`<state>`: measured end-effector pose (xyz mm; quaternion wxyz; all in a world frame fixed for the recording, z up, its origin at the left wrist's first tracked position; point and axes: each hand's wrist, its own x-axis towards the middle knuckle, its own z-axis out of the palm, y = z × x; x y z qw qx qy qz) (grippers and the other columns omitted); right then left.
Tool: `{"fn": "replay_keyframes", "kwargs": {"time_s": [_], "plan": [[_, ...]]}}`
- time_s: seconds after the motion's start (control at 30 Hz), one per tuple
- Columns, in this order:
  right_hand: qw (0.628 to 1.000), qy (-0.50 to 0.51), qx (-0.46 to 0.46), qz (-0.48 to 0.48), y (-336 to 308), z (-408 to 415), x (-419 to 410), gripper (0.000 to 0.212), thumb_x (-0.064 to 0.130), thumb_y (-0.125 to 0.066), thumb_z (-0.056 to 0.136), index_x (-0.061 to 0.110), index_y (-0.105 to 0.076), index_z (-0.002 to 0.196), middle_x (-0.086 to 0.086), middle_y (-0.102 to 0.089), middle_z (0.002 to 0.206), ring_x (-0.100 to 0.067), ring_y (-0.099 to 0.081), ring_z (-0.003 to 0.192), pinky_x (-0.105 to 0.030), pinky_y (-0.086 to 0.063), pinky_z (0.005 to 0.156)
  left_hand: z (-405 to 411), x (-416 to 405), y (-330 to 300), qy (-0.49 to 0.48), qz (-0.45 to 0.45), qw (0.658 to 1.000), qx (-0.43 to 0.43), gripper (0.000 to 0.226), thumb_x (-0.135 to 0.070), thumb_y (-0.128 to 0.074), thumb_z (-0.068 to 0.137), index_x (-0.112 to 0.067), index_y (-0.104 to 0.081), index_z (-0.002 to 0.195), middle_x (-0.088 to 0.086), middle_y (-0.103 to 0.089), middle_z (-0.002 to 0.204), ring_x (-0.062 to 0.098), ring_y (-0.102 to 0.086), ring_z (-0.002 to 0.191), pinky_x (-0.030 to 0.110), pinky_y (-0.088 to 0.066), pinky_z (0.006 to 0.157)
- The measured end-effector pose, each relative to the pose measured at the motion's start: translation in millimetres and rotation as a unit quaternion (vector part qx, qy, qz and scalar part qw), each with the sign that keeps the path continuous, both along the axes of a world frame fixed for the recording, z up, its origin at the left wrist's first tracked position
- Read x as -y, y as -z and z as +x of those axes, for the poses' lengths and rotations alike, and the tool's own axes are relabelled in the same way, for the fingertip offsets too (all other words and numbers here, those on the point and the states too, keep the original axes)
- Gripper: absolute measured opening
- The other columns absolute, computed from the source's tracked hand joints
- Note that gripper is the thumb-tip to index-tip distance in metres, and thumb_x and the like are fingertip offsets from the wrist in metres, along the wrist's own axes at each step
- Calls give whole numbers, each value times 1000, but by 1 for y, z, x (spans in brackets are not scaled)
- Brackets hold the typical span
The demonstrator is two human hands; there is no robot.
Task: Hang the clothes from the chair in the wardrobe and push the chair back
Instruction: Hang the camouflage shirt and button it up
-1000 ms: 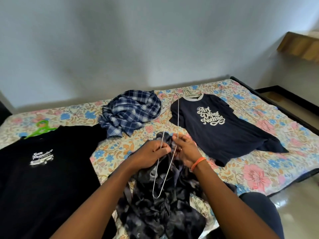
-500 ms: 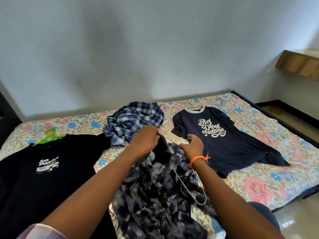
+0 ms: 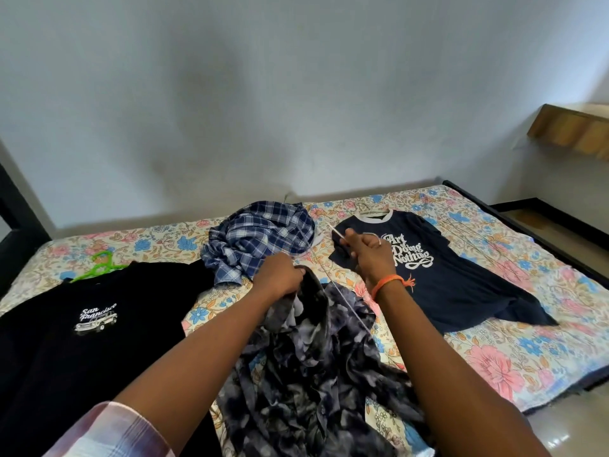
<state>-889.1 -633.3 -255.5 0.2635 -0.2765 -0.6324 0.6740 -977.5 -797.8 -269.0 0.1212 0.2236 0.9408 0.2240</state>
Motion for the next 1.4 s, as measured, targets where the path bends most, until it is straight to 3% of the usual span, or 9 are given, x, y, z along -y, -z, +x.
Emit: {"fn": "replay_keyframes", "kwargs": {"time_s": [0.17,0.4,0.63,0.73,0.83,0.97,1.03,1.17,1.4], "plan": [[950,-11,-200,-238,-21,-9,11,31,36,-64,93,12,-61,74,2,-51,58,-1,-36,39,-16,-21,30,-5,0,-17,-42,76,990,109,37,-35,-65,92,-5,-52,75,5,-51,73,21,-54,64,30,-32,50],[896,-75,-295,-322,-20,-29,17,37,41,-82,60,20,-54,73,7,-53,53,0,-35,35,-16,-19,27,-5,8,-72,-11,149,939,310,20,-24,-63,96,-5,-61,91,8,-65,73,19,-60,58,28,-52,55],[962,-97,-203,-152,0,-22,16,56,62,-88,52,17,-54,56,5,-40,42,-7,-34,40,-18,-26,35,-33,28,-115,-23,228,876,426,30,-28,-57,96,-9,-64,75,9,-67,72,24,-62,66,37,-52,80],[979,-108,-172,-34,0,-14,13,51,55,-79,70,12,-56,54,-4,-47,49,-12,-38,46,-19,-40,53,-43,33,-124,-74,297,843,442,31,-27,-51,97,-10,-62,73,10,-66,74,25,-61,72,45,-47,98],[978,-135,-138,85,-1,-5,5,56,45,-68,85,-1,-55,57,-8,-50,50,-15,-43,50,-25,-43,65,-45,40,-134,-97,357,809,456,30,-31,-48,99,-7,-60,86,11,-65,77,25,-62,74,40,-52,89],[968,-178,-113,133,-3,5,-8,64,58,-71,80,-3,-58,61,-10,-58,55,-18,-52,57,-26,-47,72,-49,56,-150,-13,338,810,479,84,-65,-55,84,10,-56,120,23,-69,111,35,-65,105,48,-47,99],[965,-200,-100,137,-2,10,-12,63,56,-70,80,-5,-61,65,-11,-60,57,-18,-54,58,-25,-47,70,-53,63,-157,24,316,820,476,99,-74,-61,69,10,-58,122,24,-68,116,34,-67,105,47,-52,95],[959,-224,-90,146,1,18,-14,57,46,-65,88,-9,-64,72,-14,-64,62,-18,-59,60,-18,-48,72,-55,65,-165,52,273,862,425,71,-59,-64,69,0,-64,107,13,-74,87,21,-73,73,32,-60,64],[942,-284,-47,174,0,26,-18,34,25,-54,95,-2,-70,85,-16,-64,70,-16,-60,67,-19,-48,73,-57,63,-158,51,257,886,384,54,-50,-68,70,-4,-69,100,8,-72,89,20,-66,83,33,-56,79]]}}
